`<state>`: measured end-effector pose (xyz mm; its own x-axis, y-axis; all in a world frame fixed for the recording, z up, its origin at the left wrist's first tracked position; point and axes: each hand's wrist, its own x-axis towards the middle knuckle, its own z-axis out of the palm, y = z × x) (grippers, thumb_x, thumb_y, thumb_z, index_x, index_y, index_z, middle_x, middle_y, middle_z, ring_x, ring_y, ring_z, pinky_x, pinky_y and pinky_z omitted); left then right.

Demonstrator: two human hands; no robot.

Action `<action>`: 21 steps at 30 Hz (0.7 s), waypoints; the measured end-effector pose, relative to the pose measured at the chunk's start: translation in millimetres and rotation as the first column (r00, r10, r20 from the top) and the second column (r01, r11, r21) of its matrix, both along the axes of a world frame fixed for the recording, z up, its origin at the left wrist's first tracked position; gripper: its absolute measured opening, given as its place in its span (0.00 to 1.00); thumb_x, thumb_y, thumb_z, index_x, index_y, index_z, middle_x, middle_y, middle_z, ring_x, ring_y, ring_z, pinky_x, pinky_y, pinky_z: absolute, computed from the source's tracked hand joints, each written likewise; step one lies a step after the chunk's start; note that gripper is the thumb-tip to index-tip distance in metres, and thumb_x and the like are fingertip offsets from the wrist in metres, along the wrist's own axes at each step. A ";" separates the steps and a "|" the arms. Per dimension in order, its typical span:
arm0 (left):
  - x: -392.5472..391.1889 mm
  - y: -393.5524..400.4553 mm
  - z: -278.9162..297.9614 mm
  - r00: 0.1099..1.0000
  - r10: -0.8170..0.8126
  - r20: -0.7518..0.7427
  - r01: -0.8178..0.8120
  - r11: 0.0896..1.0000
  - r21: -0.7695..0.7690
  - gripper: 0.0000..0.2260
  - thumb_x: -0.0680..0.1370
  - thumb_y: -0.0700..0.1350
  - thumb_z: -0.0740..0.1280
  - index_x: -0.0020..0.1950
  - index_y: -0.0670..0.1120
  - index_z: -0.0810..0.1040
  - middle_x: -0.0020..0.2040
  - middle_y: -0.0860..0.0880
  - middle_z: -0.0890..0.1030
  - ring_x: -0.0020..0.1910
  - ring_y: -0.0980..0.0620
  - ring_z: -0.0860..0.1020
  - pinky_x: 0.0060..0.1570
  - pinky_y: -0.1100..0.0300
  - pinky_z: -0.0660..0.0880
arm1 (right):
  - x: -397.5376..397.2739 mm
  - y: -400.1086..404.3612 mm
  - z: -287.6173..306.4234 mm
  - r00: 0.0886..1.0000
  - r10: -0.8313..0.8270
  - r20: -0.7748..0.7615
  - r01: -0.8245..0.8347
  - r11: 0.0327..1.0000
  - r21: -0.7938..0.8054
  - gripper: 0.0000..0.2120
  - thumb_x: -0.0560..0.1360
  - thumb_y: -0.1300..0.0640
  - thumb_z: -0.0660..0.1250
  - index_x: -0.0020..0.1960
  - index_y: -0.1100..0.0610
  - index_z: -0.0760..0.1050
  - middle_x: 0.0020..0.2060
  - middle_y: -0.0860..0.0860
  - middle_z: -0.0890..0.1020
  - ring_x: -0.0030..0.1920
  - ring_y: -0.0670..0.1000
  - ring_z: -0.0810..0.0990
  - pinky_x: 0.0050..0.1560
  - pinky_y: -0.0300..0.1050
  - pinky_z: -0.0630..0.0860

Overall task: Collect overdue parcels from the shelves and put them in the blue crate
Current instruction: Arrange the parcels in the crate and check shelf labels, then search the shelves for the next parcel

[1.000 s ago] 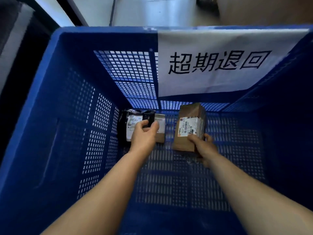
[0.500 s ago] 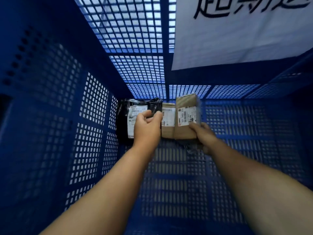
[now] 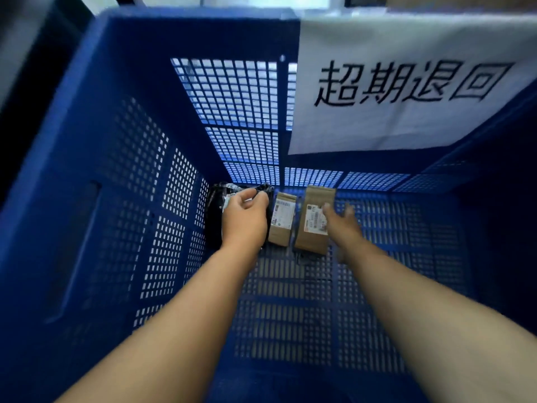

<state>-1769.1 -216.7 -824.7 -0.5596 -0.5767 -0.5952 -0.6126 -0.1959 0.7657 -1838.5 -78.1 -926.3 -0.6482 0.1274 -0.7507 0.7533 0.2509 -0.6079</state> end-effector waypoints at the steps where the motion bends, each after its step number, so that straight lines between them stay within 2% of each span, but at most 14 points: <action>1: -0.8 2.9 16.6 1.000 0.008 -0.009 -0.007 1.000 0.008 0.07 0.79 0.48 0.64 0.56 0.52 0.72 0.56 0.50 0.79 0.55 0.52 0.77 0.61 0.50 0.75 | -2.1 -1.2 20.9 0.999 0.000 -0.034 0.000 1.000 -0.018 0.36 0.79 0.44 0.63 0.79 0.48 0.49 0.77 0.53 0.60 0.71 0.60 0.69 0.67 0.60 0.70; 7: 0.7 13.8 133.8 0.992 0.064 -0.112 -0.064 0.998 0.005 0.10 0.79 0.47 0.64 0.60 0.49 0.73 0.56 0.50 0.78 0.57 0.52 0.77 0.62 0.49 0.74 | -6.6 -10.7 164.5 0.973 0.123 -0.195 -0.137 0.989 -0.059 0.32 0.80 0.42 0.59 0.79 0.50 0.52 0.77 0.51 0.60 0.75 0.57 0.62 0.72 0.57 0.62; 11: 5.8 17.8 219.1 0.973 0.122 -0.196 -0.128 0.992 -0.016 0.09 0.79 0.47 0.63 0.58 0.49 0.74 0.56 0.50 0.79 0.57 0.52 0.77 0.63 0.49 0.73 | 1.1 -18.5 267.0 0.939 0.181 -0.292 -0.230 0.963 -0.142 0.30 0.81 0.43 0.57 0.79 0.51 0.54 0.76 0.50 0.62 0.74 0.55 0.63 0.67 0.50 0.64; 15: 20.4 21.5 299.5 0.942 0.188 -0.277 -0.204 0.979 -0.030 0.11 0.80 0.48 0.63 0.62 0.48 0.74 0.58 0.51 0.79 0.58 0.52 0.77 0.62 0.52 0.73 | 16.2 -28.3 363.1 0.901 0.219 -0.375 -0.317 0.922 -0.221 0.28 0.82 0.45 0.54 0.79 0.53 0.56 0.75 0.49 0.64 0.73 0.51 0.64 0.61 0.41 0.62; 19: 46.1 20.9 369.8 0.900 0.252 -0.356 -0.291 0.955 -0.060 0.12 0.80 0.48 0.62 0.62 0.47 0.74 0.57 0.51 0.79 0.58 0.52 0.77 0.62 0.52 0.73 | 39.5 -39.8 449.2 0.860 0.258 -0.441 -0.407 0.867 -0.286 0.26 0.83 0.46 0.53 0.78 0.55 0.57 0.75 0.50 0.64 0.73 0.52 0.63 0.64 0.42 0.61; 21: 61.1 17.4 402.8 0.870 0.292 -0.398 -0.342 0.938 -0.060 0.08 0.80 0.48 0.62 0.57 0.48 0.76 0.52 0.52 0.80 0.54 0.53 0.77 0.58 0.54 0.74 | 50.8 -47.1 487.3 0.830 0.274 -0.486 -0.448 0.847 -0.287 0.25 0.83 0.47 0.54 0.77 0.55 0.58 0.74 0.51 0.65 0.70 0.50 0.65 0.62 0.42 0.61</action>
<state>-1708.0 -199.3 -421.8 -0.5015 -0.8158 -0.2880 -0.1936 -0.2186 0.9564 -1787.7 -125.1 -439.0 -0.8447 -0.4124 -0.3413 0.3104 0.1420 -0.9399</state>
